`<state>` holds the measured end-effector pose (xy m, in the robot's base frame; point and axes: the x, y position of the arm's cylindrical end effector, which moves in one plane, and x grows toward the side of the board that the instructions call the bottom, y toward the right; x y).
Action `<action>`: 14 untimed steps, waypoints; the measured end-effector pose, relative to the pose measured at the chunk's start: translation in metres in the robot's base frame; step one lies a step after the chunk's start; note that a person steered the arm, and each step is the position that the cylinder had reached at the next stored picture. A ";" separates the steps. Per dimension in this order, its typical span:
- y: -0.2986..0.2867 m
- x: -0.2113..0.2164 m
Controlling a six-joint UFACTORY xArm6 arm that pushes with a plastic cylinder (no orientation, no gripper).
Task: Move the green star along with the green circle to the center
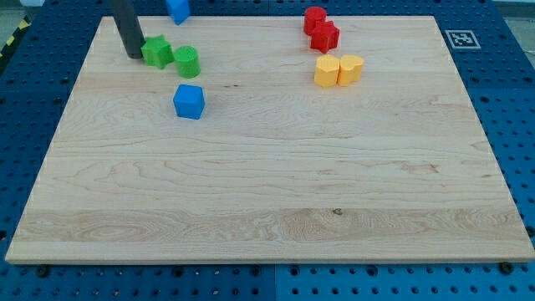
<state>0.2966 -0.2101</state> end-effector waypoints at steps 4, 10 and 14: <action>-0.013 -0.006; 0.104 0.038; 0.135 0.009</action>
<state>0.3056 -0.0756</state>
